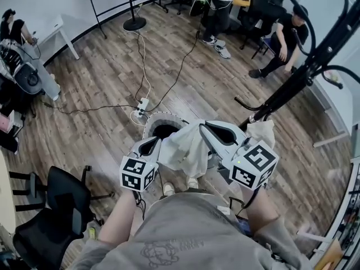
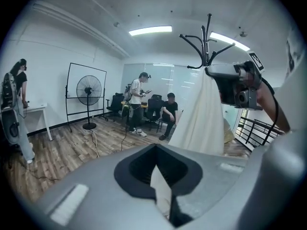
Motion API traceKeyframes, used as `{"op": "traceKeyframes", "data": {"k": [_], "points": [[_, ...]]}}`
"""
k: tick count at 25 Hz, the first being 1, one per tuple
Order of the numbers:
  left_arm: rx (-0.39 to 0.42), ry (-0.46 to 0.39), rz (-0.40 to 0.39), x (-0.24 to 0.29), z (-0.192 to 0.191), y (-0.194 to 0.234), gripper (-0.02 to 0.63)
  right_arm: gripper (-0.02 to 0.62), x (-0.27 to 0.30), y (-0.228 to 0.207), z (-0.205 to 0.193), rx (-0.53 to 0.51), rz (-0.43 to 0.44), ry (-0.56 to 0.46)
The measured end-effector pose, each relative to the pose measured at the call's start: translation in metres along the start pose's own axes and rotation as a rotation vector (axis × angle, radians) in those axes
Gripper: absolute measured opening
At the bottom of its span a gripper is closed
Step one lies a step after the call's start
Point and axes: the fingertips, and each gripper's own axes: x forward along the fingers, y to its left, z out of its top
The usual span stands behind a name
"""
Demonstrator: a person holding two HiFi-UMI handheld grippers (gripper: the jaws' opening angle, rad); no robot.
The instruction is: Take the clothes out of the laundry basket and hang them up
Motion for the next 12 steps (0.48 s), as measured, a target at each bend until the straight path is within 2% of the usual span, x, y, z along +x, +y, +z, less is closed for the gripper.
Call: {"op": "traceKeyframes", "data": {"k": [6, 12], "points": [[0.034, -0.022, -0.055, 0.017, 0.023, -0.023, 0.002, 0.037, -0.007, -0.036, 0.028, -0.014, -0.080, -0.032], [0.097, -0.092, -0.112, 0.044, 0.068, -0.041, 0.002, 0.037, -0.015, -0.069, 0.061, -0.046, -0.135, -0.085]]}}
